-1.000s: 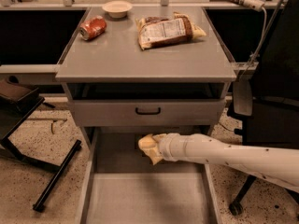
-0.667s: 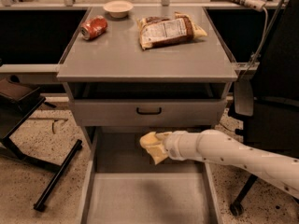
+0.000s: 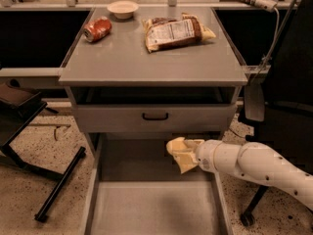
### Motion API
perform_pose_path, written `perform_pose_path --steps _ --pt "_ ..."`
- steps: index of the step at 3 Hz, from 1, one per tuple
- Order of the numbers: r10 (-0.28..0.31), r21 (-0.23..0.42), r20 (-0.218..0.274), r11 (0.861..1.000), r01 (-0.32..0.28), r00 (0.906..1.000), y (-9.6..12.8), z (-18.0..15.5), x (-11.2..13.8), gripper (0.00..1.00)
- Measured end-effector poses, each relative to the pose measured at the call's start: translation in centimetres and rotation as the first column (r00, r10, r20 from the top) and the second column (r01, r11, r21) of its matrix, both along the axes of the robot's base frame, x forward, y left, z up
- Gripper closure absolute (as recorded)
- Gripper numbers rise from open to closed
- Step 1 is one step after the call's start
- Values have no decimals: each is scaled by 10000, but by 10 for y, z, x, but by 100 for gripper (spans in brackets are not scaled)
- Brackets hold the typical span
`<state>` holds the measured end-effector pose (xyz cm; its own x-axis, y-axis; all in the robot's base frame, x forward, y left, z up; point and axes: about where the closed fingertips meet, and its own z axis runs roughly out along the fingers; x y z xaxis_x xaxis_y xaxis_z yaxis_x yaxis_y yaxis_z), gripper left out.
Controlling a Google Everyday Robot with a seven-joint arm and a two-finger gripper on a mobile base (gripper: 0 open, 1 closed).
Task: Pick sponge from middle drawer and place on counter
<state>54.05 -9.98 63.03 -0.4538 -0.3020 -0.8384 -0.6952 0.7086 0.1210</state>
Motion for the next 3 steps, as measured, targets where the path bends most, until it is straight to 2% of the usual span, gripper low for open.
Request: perform_pose_path --steps 1,2,3 --pt "62 133 446 9999 -68 9990 5 27 8 100" --pt "247 270 1458 9992 -289 9890 19 112 14 100" --pt "727 -118 2841 9973 -723 9560 56 216 8 100"
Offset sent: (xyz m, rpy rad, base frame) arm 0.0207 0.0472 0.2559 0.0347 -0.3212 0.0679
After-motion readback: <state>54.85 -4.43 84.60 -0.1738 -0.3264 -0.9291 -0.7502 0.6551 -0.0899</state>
